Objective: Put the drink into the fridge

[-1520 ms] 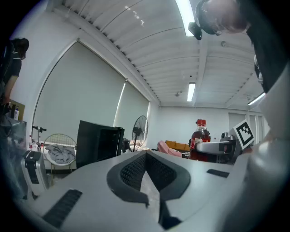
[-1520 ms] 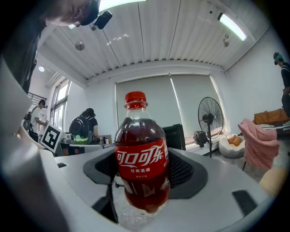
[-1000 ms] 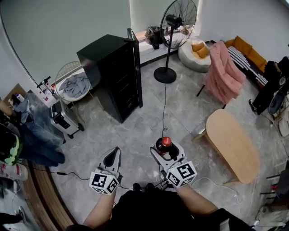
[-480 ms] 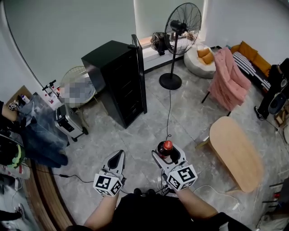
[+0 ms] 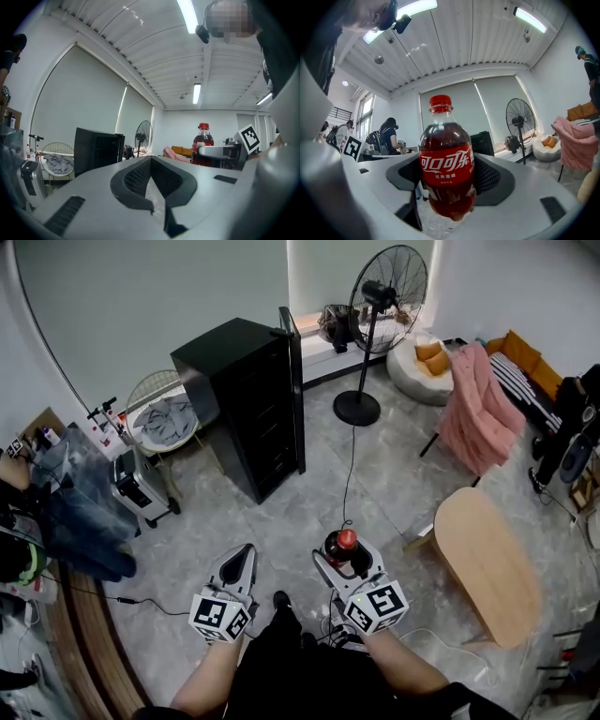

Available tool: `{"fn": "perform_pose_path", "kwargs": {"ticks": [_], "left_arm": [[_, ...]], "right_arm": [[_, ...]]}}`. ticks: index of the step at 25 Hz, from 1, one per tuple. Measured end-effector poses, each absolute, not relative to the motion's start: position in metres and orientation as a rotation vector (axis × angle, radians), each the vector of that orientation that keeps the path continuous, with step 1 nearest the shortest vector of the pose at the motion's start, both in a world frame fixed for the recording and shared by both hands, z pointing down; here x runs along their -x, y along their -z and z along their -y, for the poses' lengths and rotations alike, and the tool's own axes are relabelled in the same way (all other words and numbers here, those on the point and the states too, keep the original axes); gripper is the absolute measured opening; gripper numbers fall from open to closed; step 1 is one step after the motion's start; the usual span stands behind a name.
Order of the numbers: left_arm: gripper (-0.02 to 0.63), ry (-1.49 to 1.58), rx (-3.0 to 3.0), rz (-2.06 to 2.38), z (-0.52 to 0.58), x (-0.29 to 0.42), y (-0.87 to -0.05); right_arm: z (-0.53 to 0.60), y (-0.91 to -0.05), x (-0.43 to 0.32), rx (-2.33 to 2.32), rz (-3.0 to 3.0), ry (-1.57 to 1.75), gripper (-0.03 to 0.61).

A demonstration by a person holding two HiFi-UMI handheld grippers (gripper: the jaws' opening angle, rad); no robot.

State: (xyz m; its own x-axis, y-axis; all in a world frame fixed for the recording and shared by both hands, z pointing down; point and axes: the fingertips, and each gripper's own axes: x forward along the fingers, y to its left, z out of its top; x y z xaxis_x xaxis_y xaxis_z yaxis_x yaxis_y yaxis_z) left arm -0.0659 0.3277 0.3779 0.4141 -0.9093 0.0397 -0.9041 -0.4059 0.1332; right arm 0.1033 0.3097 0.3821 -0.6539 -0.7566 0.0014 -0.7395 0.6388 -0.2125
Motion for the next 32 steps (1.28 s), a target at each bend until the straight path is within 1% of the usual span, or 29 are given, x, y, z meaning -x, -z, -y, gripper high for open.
{"fn": "perform_pose_path", "kwargs": {"ticks": [9, 32], "left_arm": [[0.012, 0.04, -2.519, 1.611, -0.275, 0.075, -0.395], [0.012, 0.069, -2.605, 1.432, -0.105, 0.111, -0.394]], "right_arm": [[-0.265, -0.384, -0.09, 1.285, -2.776, 0.283, 0.327], [-0.112, -0.381, -0.038, 1.349, -2.719, 0.319, 0.327]]}}
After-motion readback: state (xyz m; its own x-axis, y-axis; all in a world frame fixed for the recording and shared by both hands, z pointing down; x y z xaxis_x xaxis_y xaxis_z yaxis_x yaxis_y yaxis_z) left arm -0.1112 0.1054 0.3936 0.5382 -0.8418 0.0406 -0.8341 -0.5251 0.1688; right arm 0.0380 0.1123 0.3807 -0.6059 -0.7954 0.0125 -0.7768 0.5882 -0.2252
